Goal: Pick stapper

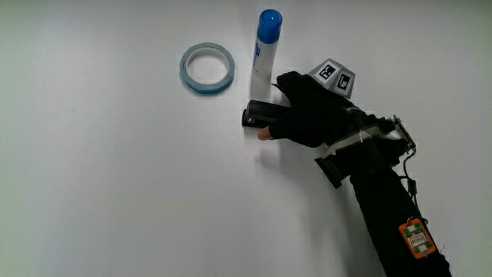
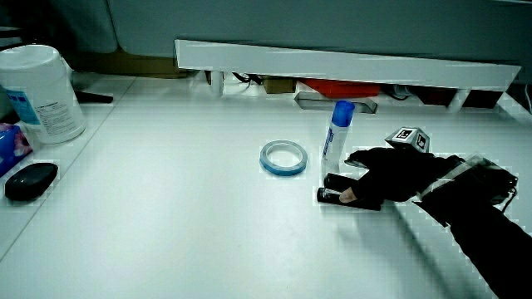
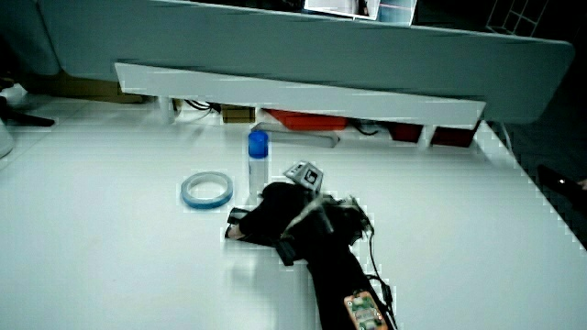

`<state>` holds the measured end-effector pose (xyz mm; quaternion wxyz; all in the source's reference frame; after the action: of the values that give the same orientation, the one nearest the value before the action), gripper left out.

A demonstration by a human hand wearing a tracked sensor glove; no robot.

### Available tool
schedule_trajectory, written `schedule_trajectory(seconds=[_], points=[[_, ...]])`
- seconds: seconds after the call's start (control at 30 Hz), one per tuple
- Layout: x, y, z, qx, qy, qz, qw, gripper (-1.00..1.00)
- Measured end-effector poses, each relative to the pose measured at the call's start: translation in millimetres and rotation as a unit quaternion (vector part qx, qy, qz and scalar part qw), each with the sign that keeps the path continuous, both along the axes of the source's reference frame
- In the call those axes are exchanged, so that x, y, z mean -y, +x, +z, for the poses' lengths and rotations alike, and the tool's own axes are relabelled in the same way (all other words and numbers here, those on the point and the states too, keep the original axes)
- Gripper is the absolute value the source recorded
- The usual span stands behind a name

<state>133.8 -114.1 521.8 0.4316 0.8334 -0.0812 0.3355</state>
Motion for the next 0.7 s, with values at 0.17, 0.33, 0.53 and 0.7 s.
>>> schedule_trajectory(seconds=[0.17,0.33,0.53,0.7], points=[[0.7,-0.1,1.0,-0.004,0.016,0.009,0.9998,0.27],[0.1,-1.6,-1.2,-0.003,0.038,0.013,0.9992,0.5],[-0.3,-2.6,-1.3,-0.009,0.058,0.014,0.9982,0.77],[-1.2,-4.6,-6.7,-0.006,0.072,0.007,0.9973,1.0]])
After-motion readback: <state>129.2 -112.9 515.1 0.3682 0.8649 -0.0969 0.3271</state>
